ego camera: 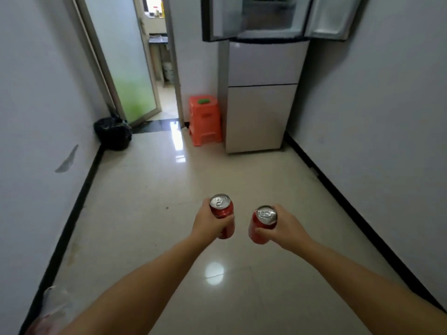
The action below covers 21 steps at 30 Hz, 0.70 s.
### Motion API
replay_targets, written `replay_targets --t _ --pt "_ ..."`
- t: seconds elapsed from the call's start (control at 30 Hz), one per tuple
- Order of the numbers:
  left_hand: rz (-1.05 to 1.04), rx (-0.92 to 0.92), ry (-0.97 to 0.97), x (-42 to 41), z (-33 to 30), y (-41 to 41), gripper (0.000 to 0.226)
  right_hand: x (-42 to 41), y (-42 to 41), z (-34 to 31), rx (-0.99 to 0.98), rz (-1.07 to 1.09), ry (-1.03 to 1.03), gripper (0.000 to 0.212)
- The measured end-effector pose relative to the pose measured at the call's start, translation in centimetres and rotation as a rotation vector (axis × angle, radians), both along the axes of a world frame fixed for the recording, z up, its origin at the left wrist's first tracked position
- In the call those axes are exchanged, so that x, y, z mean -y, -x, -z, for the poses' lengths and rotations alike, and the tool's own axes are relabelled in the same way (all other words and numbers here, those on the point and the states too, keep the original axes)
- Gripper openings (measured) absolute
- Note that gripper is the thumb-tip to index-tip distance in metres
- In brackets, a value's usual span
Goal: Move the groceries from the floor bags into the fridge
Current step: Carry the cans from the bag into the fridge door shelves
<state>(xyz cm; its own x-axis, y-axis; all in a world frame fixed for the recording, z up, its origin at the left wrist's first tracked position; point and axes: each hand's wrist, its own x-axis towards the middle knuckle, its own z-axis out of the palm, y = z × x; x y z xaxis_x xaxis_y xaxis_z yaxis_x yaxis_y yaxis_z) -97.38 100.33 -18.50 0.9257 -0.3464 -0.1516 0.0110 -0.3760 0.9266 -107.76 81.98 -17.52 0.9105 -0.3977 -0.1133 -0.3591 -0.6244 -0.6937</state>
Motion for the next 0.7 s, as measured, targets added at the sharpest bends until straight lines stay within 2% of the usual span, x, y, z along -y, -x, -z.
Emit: replay_targets --t 0.23,0.33,0.43,0.53,0.7 --pt "0.223 0.012 0.045 17.9 -2.2 2.1 0.061 15.3 6.2 -2.2 0.06 0.304 -0.015 0.059" --pt "0.276 0.034 0.04 23.4 -2.4 0.7 0.062 20.1 6.1 -2.6 0.098 0.392 -0.053 0.049" --pt "0.286 0.06 0.048 28.8 -2.3 -2.2 0.064 25.1 3.9 -3.4 0.127 0.397 -0.061 0.044" --pt "0.294 0.07 0.085 34.4 -2.6 -6.0 0.064 30.8 -0.2 -3.8 0.142 0.419 -0.047 0.056" --pt "0.329 0.092 0.098 44.0 -4.3 -14.3 0.07 40.4 -8.9 -5.5 0.183 0.423 -0.045 0.061"
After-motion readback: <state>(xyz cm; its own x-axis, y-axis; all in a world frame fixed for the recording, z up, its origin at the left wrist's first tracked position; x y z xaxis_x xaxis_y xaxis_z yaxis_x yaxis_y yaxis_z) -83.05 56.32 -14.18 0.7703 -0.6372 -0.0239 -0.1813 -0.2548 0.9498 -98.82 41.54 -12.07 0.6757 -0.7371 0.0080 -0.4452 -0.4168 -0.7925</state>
